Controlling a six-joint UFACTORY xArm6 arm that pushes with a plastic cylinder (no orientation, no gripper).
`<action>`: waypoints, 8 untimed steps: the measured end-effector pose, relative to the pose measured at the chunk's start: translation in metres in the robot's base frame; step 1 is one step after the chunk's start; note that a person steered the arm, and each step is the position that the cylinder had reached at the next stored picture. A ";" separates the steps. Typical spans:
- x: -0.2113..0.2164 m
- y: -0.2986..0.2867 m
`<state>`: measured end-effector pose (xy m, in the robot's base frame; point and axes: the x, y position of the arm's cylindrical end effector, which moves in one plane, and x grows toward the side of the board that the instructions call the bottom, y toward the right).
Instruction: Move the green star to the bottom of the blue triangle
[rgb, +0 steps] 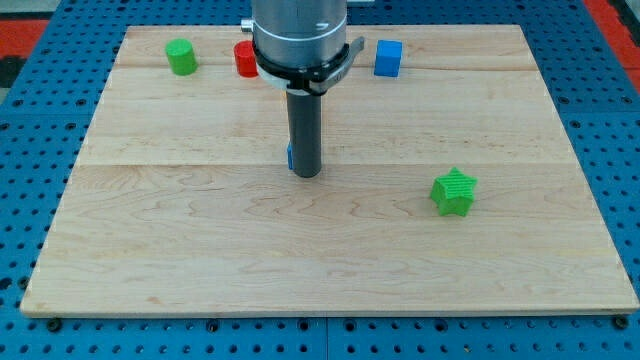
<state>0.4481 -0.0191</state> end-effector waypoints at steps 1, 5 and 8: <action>-0.011 0.000; 0.121 0.137; 0.076 0.247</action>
<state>0.5243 0.2280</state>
